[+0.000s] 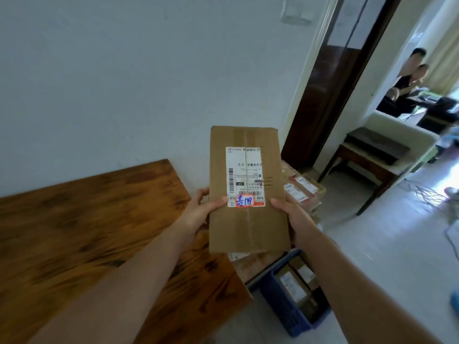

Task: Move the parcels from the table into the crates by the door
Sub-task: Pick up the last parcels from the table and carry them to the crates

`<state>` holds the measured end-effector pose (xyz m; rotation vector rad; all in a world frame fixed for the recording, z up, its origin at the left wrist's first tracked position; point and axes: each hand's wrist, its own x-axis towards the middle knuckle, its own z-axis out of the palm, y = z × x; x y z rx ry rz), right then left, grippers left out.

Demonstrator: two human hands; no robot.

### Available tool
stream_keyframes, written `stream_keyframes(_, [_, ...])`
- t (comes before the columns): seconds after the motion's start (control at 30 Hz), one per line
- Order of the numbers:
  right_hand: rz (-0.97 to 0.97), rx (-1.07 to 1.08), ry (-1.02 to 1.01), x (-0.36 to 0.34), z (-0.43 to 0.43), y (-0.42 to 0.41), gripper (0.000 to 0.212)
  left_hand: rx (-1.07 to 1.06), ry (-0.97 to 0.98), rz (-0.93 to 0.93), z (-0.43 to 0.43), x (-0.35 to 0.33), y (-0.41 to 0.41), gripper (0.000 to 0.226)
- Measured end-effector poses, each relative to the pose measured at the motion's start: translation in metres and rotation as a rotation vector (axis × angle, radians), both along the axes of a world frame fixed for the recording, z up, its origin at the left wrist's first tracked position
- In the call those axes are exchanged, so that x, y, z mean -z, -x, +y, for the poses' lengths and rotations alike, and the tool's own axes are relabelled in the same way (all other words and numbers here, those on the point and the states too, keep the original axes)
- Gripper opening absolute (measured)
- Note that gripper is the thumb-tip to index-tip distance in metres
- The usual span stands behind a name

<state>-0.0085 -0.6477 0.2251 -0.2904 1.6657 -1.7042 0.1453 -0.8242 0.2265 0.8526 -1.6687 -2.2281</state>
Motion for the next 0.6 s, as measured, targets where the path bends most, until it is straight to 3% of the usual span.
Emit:
stream_keyframes(0.33, [-0.138, 0.064, -0.127, 0.049, -0.008, 0.142, 0.054, 0.019, 0.022, -0.097, -0.005, 0.042, 0.141, 0.063])
stream_keyframes(0.43, [-0.201, 0.013, -0.120, 0.068, -0.004, 0.190, 0.068, 0.020, -0.003, -0.124, -0.002, 0.062, 0.178, 0.053])
stream_keyframes(0.6, [-0.322, -0.103, -0.081, 0.108, 0.003, 0.256, 0.080, 0.016, -0.061, -0.225, 0.004, 0.092, 0.238, 0.062])
